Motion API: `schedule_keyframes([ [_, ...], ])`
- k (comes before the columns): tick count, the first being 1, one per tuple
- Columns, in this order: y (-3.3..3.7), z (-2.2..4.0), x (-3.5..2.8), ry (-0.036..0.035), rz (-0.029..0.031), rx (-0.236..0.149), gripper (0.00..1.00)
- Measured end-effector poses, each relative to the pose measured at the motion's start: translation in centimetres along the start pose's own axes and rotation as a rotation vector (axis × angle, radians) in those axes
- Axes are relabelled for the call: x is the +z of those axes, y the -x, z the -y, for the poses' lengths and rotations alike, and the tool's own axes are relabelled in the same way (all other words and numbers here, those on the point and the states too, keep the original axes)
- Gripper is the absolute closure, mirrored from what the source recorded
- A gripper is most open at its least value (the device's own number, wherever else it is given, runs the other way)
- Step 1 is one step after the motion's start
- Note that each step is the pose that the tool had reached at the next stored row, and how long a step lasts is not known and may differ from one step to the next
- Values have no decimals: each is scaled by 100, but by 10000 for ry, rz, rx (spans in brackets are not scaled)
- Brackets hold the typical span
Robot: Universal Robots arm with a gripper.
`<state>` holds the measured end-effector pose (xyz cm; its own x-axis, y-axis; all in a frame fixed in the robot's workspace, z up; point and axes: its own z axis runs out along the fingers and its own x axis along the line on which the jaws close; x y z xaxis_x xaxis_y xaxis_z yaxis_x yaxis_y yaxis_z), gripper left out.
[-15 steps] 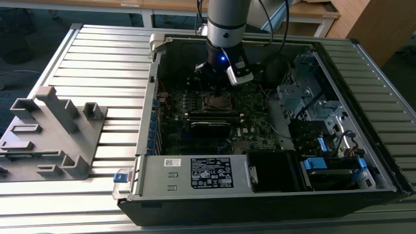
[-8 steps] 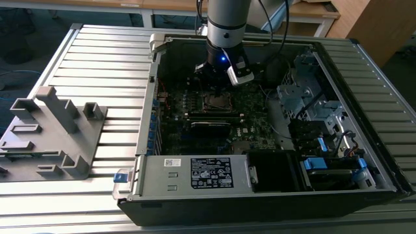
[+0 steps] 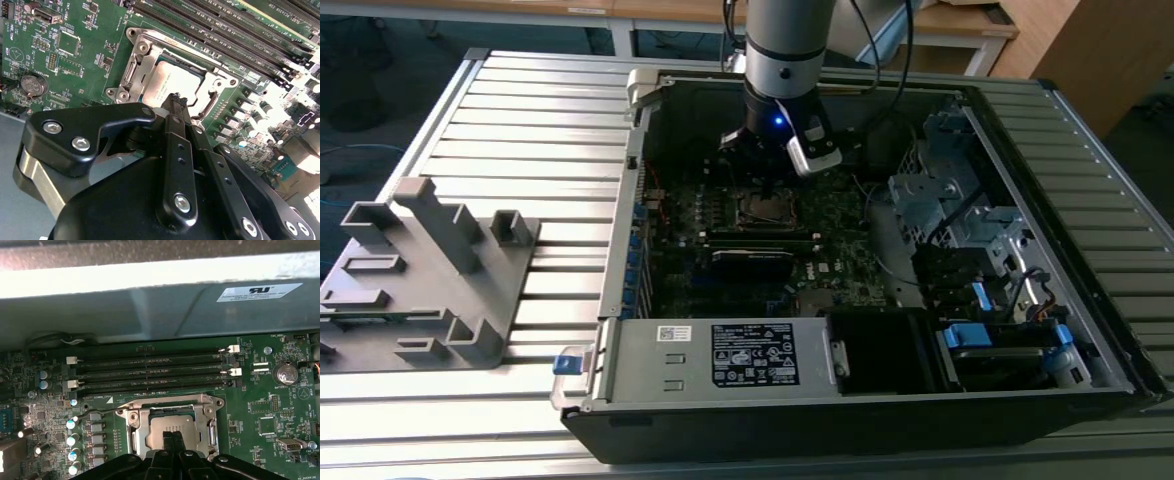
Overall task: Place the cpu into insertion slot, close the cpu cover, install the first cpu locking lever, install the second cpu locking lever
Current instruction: 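Close the cpu cover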
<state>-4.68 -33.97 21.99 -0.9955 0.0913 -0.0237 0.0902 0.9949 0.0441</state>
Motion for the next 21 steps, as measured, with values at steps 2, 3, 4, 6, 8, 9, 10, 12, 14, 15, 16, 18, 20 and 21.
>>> schedule_keyframes([
  [2,0,2,1,-28,1,-8,89],
  [3,1,2,2,-50,4,-10,89],
  [4,1,2,3,-72,7,-10,89],
  [6,0,3,2,-80,6,-11,89],
  [8,0,2,2,-86,2,-11,89],
  [9,0,2,5,-87,-32,-11,89],
  [10,0,2,8,-91,-94,-17,89],
  [12,0,3,9,-100,-169,-21,89],
  [14,0,2,9,-100,-170,-20,89],
  [15,0,3,9,-100,-170,-21,89],
  [16,0,3,9,-101,-172,-35,89],
  [18,0,2,9,-100,-175,-120,89],
  [20,1,2,10,-98,-175,-135,89],
  [21,1,2,10,-98,-175,-139,89],
])
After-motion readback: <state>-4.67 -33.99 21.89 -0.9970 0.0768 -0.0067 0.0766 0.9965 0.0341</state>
